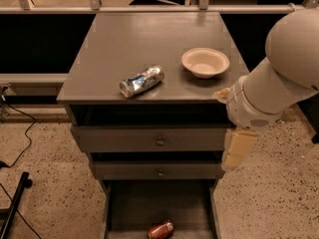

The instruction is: Pick coke can from bottom drawer and place on counter

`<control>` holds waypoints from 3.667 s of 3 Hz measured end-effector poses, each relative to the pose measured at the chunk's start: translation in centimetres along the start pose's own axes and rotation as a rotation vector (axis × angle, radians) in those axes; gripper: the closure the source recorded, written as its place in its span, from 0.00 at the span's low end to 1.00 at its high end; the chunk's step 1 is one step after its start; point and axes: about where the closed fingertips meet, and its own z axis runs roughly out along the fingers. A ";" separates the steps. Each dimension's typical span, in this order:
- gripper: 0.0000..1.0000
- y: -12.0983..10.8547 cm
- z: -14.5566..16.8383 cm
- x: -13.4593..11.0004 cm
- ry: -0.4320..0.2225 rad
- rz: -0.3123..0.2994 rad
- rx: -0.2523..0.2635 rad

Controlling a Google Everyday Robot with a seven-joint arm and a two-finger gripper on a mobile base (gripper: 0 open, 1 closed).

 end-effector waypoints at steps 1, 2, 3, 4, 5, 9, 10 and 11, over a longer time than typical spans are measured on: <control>0.00 -1.3 5.4 1.1 0.009 -0.026 -0.097; 0.00 2.0 15.9 4.9 -0.014 -0.117 -0.203; 0.00 5.8 24.5 9.5 -0.096 -0.146 -0.203; 0.00 4.1 27.1 11.1 -0.206 -0.154 -0.078; 0.00 3.4 27.5 10.4 -0.221 -0.188 -0.064; 0.00 12.3 43.0 5.7 -0.397 -0.436 -0.138; 0.00 12.4 44.0 5.6 -0.375 -0.443 -0.166; 0.00 12.5 48.3 7.0 -0.330 -0.421 -0.218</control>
Offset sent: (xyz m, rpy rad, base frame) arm 0.1140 -0.0042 -0.3157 0.1008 -0.1643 0.2362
